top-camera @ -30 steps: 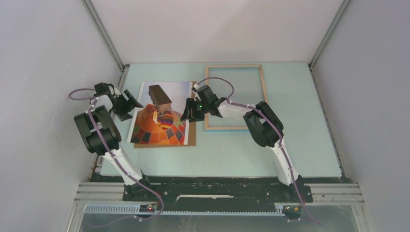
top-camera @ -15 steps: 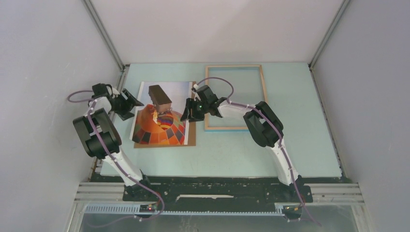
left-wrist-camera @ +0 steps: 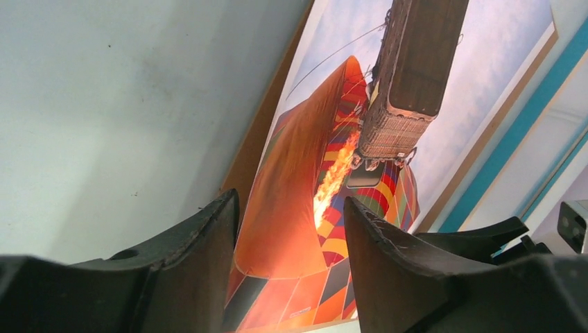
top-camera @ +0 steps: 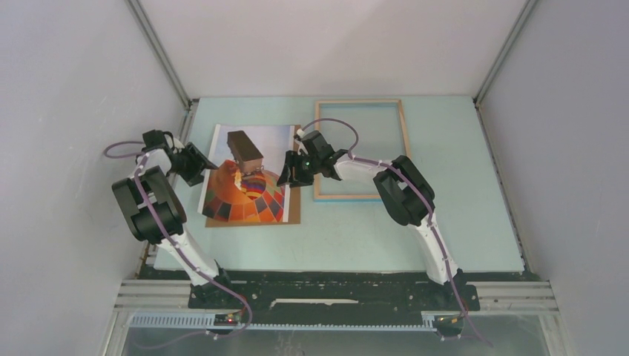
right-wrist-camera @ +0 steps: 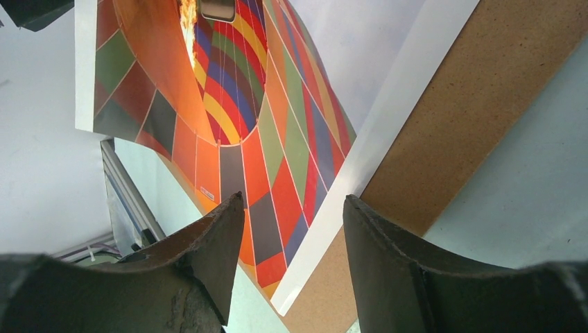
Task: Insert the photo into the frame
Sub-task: Pick up the photo at the center of the board.
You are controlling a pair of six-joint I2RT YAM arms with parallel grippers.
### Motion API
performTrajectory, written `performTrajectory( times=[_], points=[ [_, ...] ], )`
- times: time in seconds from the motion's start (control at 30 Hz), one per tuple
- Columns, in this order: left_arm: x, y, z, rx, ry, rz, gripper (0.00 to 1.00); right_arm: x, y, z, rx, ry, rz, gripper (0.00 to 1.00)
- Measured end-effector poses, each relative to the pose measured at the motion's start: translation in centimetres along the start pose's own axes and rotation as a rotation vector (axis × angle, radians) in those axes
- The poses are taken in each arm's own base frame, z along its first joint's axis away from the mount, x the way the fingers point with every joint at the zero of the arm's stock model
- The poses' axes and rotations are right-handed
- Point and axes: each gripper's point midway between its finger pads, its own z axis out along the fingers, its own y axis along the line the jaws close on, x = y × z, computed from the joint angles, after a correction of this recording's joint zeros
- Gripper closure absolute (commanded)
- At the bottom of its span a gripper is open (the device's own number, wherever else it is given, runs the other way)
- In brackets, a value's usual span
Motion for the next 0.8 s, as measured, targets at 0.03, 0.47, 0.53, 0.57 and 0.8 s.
performTrajectory(
  times=[0.03,0.47,0.53,0.57,0.8],
  points=[
    [0.0,0.1,0.0,-0.003,0.0,0.002,0.45,0.0,0.0,0.0,0.0,0.0,0.0,0.36],
    [0.5,1.1,0.4,-0.05,0.019,-0.011,0.95,-0.1,0.3,-0.1,-0.006,0.006,-0.006,0.31],
    [0.7,1.3,0.3,-0.064,0.024,-0.014,0.99,-0.1,0.4,-0.2,0.002,0.014,-0.006,0.28],
    [0.8,1.3,0.1,-0.069,0.028,-0.015,1.0,-0.2,0.3,-0.3,0.005,0.015,-0.006,0.27],
    [1.0,-0.9,-2.6,-0.073,-0.013,0.031,1.0,-0.4,-0.2,-4.0,0.029,0.018,0.003,0.25]
  ],
)
